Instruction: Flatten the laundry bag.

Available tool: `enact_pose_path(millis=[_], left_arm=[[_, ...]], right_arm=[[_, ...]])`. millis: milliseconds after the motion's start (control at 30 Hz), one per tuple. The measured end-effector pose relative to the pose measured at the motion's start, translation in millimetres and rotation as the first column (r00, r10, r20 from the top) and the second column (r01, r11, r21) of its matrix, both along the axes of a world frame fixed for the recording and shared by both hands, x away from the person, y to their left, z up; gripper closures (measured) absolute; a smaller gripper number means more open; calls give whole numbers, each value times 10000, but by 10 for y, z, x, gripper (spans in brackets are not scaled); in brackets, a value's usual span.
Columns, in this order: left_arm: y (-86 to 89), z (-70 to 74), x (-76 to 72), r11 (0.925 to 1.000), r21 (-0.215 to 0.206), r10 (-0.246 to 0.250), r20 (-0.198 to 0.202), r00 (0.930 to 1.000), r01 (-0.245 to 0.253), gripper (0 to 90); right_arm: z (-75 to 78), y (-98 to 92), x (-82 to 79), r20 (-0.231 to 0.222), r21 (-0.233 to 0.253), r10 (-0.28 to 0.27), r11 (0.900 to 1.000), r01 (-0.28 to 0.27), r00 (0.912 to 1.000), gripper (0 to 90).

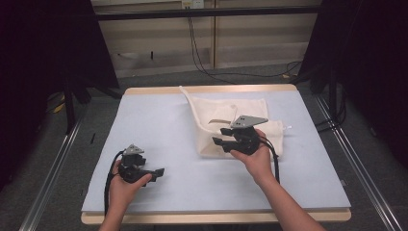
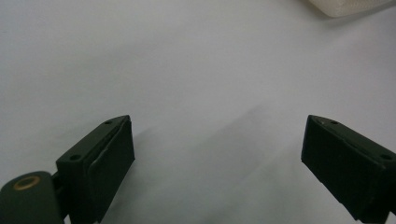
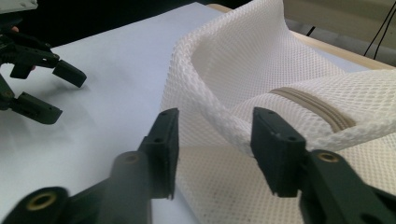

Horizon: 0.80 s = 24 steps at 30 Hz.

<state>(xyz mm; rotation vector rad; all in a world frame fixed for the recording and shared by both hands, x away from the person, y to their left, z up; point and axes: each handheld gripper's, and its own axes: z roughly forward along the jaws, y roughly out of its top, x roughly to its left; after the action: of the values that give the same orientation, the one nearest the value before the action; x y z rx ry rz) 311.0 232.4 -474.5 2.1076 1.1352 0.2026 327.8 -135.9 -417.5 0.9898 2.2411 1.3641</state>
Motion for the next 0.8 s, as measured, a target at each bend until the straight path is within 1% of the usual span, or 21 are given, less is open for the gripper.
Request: enact_pose_path(millis=[67, 100, 167, 233, 300, 367, 433, 467, 600, 633, 667, 767, 800], left_arm=[[-13, -1, -2, 10000, 44, -16, -60, 10000, 17, 92], [-22, -9, -4, 10000, 24, -6, 20, 10000, 6, 92], [-27, -1, -4, 9999, 113, -114, -43, 9999, 114, 92], [-37, -5, -9, 10000, 48, -18, -9, 10000, 18, 93], [-29, -7, -6, 9998, 146, -128, -24, 9999, 128, 93], [-28, -10, -3, 9999, 101, -67, -24, 10000, 68, 93], [-25, -9, -1, 10000, 73, -66, -55, 10000, 67, 94], [-20, -7, 0, 9998, 159, -96, -32, 9999, 97, 94], [-27, -10, 1, 9999, 92, -55, -30, 10000, 55, 93], [-27, -9, 1, 9999, 88, -75, -47, 10000, 75, 94], [-27, -8, 2, 9999, 93, -88, -34, 10000, 88, 94], [-34, -13, 1, 10000, 47, -83, -41, 10000, 83, 94], [-32, -13, 2, 9998, 116, -130, -44, 9999, 131, 94]], right_arm=[[22, -20, -14, -94, 35, -3, 10000, 4, 10000, 577], [38, -32, -28, -205, 81, 25, 10000, -23, 9998, 596], [43, -39, -35, -225, 53, 55, 10000, -54, 9997, 614], [48, -52, -49, -387, 75, 64, 10000, -61, 9992, 638], [51, -69, -60, -540, 186, 29, 9998, -19, 9985, 627], [53, -92, -67, -512, 171, -24, 9998, 33, 9987, 590], [60, -126, -68, -394, 92, -105, 9999, 108, 9992, 550], [64, -140, -69, -435, 102, -157, 9998, 162, 9989, 549], [85, -233, -60, -547, 65, -288, 9996, 292, 9981, 552], [86, -251, -59, -541, -51, -341, 9994, 339, 9980, 561], [75, -276, -61, -564, -88, -254, 9997, 249, 9981, 604], [51, -301, -66, -624, -149, -284, 9995, 276, 9976, 624], [33, -312, -66, -659, -155, -284, 9995, 274, 9974, 624]])
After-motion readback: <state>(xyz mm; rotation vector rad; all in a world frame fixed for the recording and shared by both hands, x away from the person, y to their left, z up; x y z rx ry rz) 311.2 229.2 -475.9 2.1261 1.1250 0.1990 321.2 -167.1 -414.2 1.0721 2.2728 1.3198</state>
